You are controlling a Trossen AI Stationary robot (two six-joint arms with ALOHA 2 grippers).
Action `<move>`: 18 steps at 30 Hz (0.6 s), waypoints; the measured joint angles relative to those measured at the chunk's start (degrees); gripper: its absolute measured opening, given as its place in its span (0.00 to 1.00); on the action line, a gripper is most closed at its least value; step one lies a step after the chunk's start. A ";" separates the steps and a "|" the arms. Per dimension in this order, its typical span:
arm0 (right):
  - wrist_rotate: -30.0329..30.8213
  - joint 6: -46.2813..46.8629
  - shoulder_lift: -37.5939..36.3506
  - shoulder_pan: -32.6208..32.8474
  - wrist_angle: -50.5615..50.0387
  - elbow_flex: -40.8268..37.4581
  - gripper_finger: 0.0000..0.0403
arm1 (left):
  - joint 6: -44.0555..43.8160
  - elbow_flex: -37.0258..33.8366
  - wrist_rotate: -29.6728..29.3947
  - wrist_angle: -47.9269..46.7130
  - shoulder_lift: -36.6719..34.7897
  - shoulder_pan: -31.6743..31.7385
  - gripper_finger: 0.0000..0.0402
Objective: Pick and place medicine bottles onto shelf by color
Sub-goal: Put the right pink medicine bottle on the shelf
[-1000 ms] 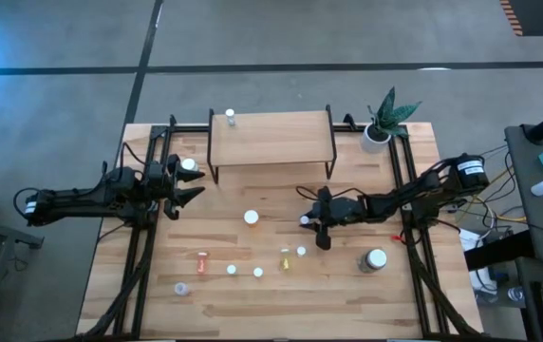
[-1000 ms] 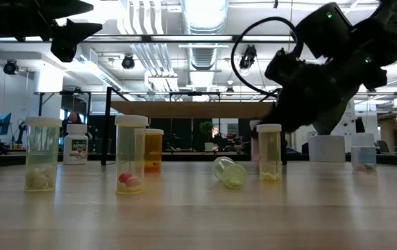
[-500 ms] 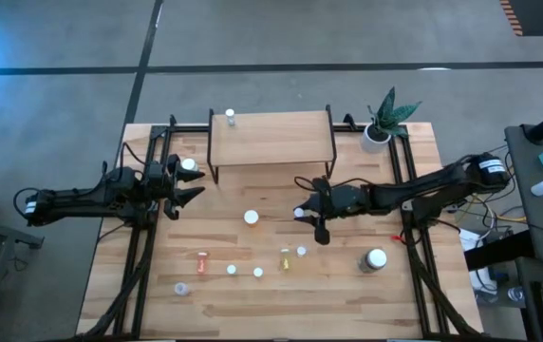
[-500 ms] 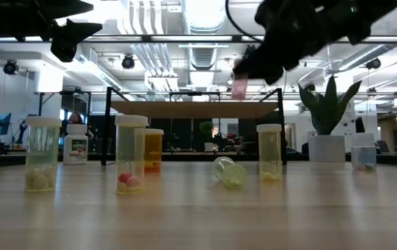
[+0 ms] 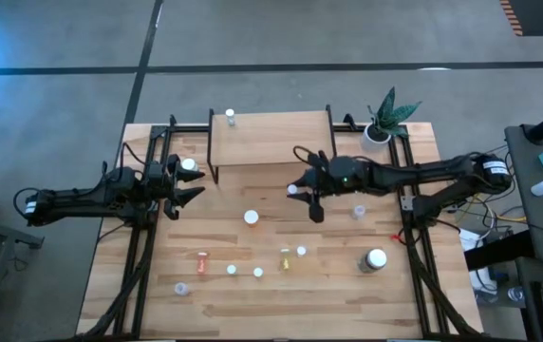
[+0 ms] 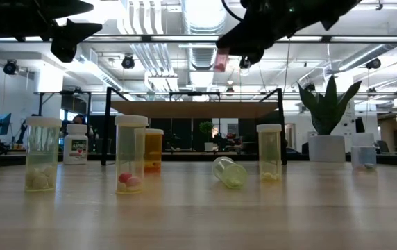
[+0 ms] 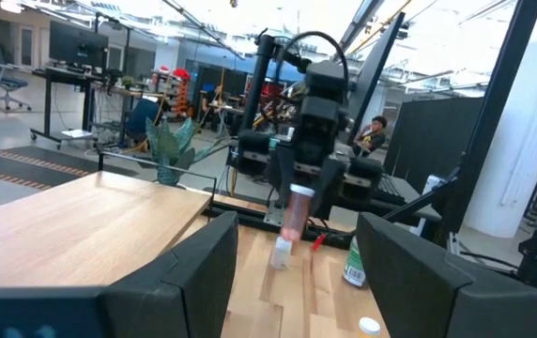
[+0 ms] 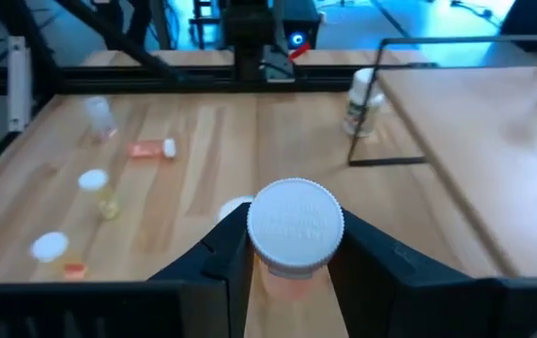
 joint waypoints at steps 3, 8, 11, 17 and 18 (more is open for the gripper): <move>-0.05 -1.52 0.02 -1.65 -1.28 1.62 0.29 | -0.07 0.00 -0.01 -0.01 0.00 -0.01 0.51; -0.79 -2.33 0.04 -3.72 -1.61 3.58 0.29 | -0.06 0.00 -0.01 0.00 0.02 0.00 0.51; -2.39 -2.60 0.07 -4.86 -1.66 4.29 0.28 | -0.05 0.00 0.01 0.00 0.02 -0.02 0.51; -2.98 -3.08 0.09 -6.46 -2.35 4.86 0.29 | -0.06 0.00 0.01 -0.04 0.11 -0.02 0.51; -2.98 -3.22 0.09 -6.69 -2.36 4.91 0.29 | -0.08 0.00 0.19 -0.06 0.05 0.00 0.51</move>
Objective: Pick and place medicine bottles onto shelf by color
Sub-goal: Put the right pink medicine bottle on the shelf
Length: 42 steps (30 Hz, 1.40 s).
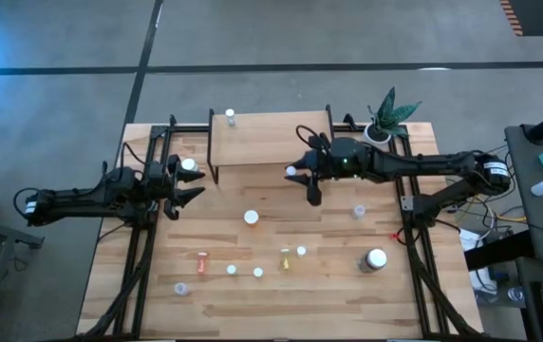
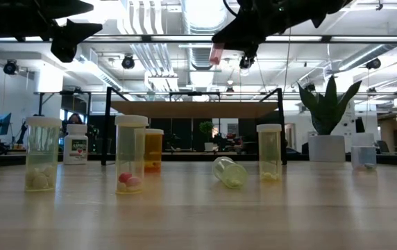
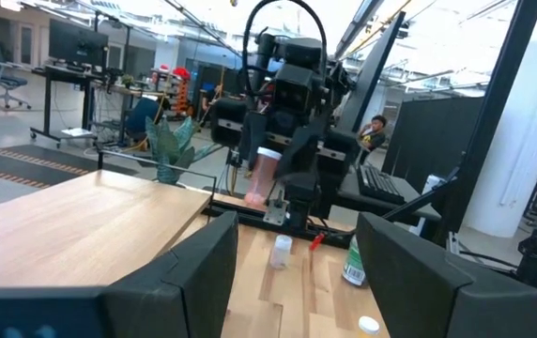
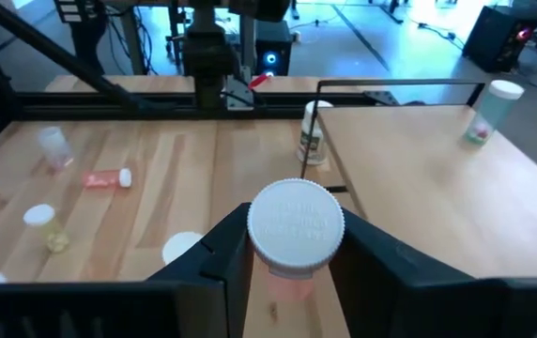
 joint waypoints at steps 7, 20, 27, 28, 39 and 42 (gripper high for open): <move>-0.01 -0.29 0.02 -0.98 0.02 0.17 0.30 | -0.09 0.00 1.98 0.03 -0.29 0.00 0.51; 0.00 -0.73 0.02 -1.15 0.14 0.17 0.30 | -3.97 0.00 2.30 0.04 -0.29 -0.02 0.51; 0.00 -0.40 0.02 -1.15 0.12 0.17 0.29 | -0.56 0.01 2.27 0.20 -0.29 -0.02 0.51; 0.00 -0.40 0.02 -1.15 0.14 0.17 0.29 | 0.17 0.00 2.27 0.22 -0.29 -0.02 0.51; 0.02 0.54 0.02 -2.62 0.25 0.16 0.30 | 2.07 0.00 2.16 0.19 -0.29 -0.02 0.51; 0.02 0.52 0.02 -3.20 0.50 0.15 0.30 | 2.09 0.00 2.07 0.19 -0.29 -0.02 0.51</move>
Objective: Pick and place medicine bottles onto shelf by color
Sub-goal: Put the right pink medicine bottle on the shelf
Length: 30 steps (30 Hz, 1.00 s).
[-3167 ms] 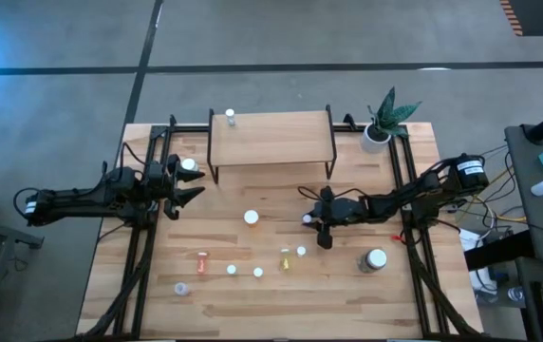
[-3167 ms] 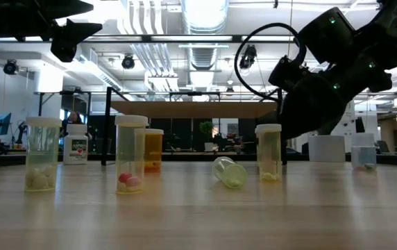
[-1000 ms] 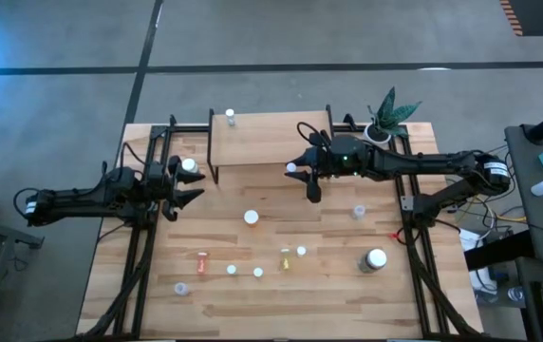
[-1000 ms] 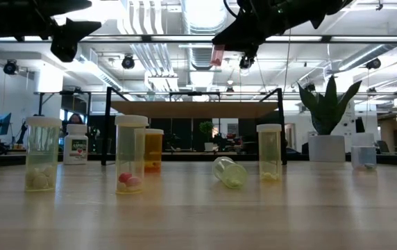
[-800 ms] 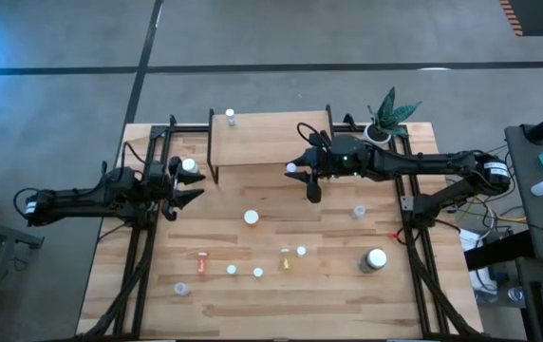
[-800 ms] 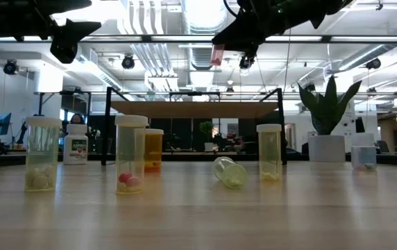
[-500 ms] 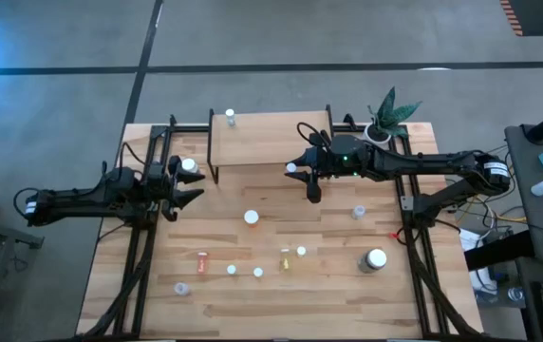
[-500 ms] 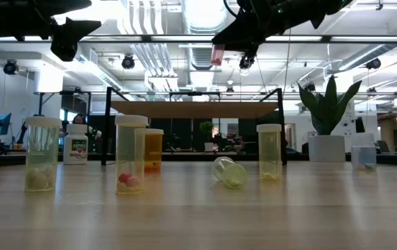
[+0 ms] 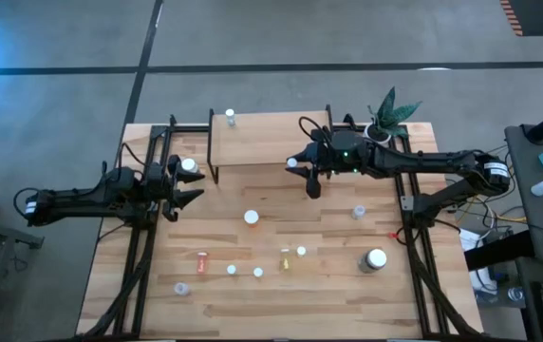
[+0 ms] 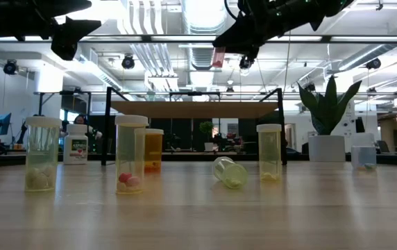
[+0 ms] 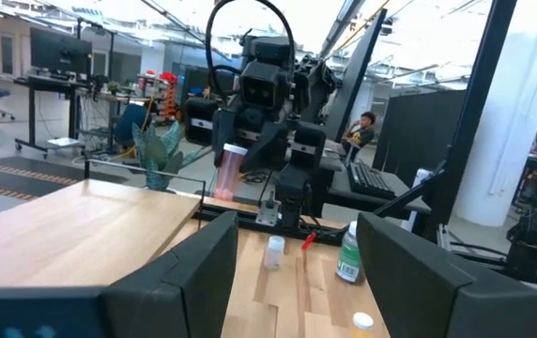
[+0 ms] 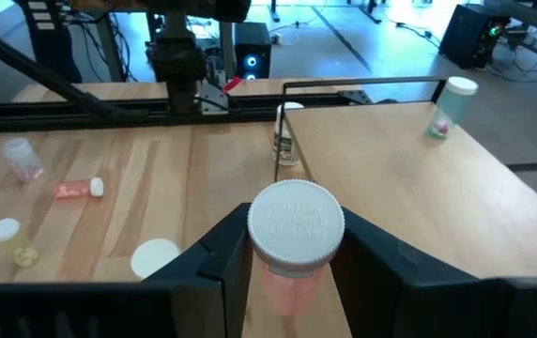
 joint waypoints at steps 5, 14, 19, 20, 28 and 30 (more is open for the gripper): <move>-0.01 -0.02 0.02 -1.70 1.02 0.00 0.29 | -0.01 0.00 -0.18 0.07 0.00 0.00 0.51; -1.66 -0.63 0.02 -5.07 5.98 -0.02 0.31 | -0.01 0.00 -0.34 0.09 0.00 0.00 0.51; -4.65 0.04 0.82 -6.70 8.91 -0.02 0.32 | -0.01 0.02 -0.37 0.32 0.00 0.00 0.51; -4.69 0.04 1.24 -6.93 9.60 -0.02 0.32 | -0.01 0.00 -0.37 0.32 0.00 0.00 0.51; -7.35 0.05 7.56 -7.57 6.28 5.18 0.31 | -0.22 0.00 -0.65 0.39 0.00 0.02 0.51; -8.58 0.04 9.11 -7.55 3.80 7.59 0.30 | -0.44 0.00 -0.67 0.39 0.00 0.02 0.51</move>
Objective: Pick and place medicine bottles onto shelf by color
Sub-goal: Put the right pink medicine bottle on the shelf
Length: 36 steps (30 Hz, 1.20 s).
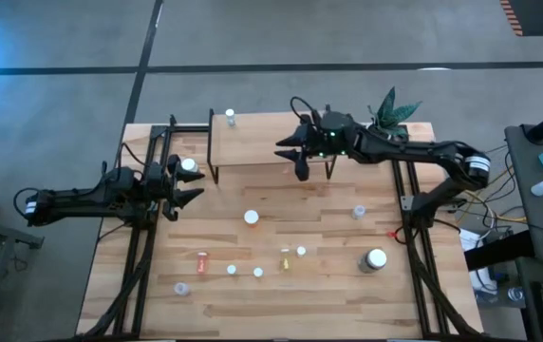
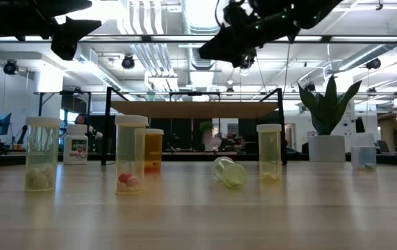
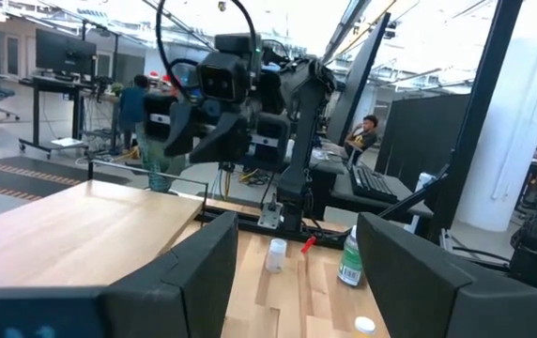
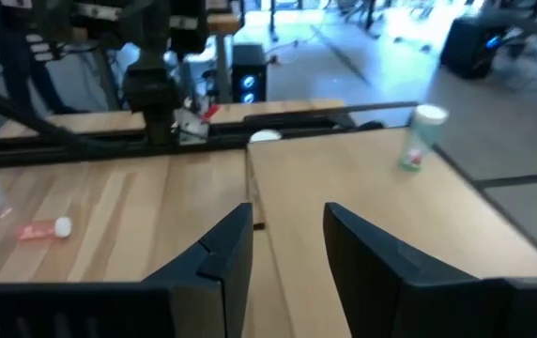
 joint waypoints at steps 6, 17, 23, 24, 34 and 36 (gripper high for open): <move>-1.96 -1.50 1.45 0.76 -4.71 4.32 0.29 | -0.03 0.00 0.00 0.00 0.00 -0.02 0.51; -1.56 -1.80 -2.61 3.79 -4.23 0.41 0.29 | -0.03 0.01 0.00 -0.07 0.00 0.00 0.51; -1.35 -0.36 -5.37 5.18 -0.17 -4.33 0.29 | -0.03 0.01 -0.01 -0.09 0.00 0.00 0.51; -1.31 0.05 -5.77 5.49 0.93 -5.25 0.29 | -0.03 0.00 -0.02 -0.09 0.00 0.00 0.51; 7.06 0.79 -8.09 9.96 4.03 -10.85 0.29 | -0.03 0.00 -0.04 -0.16 0.69 -0.01 0.51; 8.07 0.76 -8.11 10.84 4.45 -11.51 0.29 | -0.03 0.01 -0.04 -0.09 0.75 -0.01 0.51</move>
